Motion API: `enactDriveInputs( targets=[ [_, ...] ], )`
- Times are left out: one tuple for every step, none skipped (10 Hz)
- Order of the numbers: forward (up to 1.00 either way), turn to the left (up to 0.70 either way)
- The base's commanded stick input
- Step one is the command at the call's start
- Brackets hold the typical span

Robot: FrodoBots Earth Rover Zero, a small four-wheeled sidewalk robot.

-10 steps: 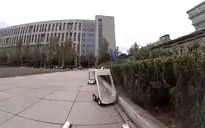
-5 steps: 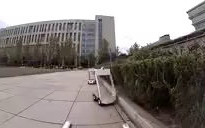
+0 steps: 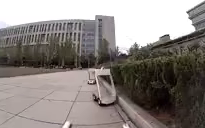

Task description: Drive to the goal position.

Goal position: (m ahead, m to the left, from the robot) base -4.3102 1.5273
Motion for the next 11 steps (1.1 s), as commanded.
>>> enactDriveInputs(
  targets=[
    [0.06, 0.00],
    [0.06, 0.00],
    [0.06, 0.00],
    [0.06, 0.00],
    [0.06, 0.00],
    [0.06, 0.00],
    [0.06, 0.00],
    [0.06, 0.00],
    [0.06, 0.00],
    [0.06, 0.00],
    [0.06, 0.00]
  ],
)
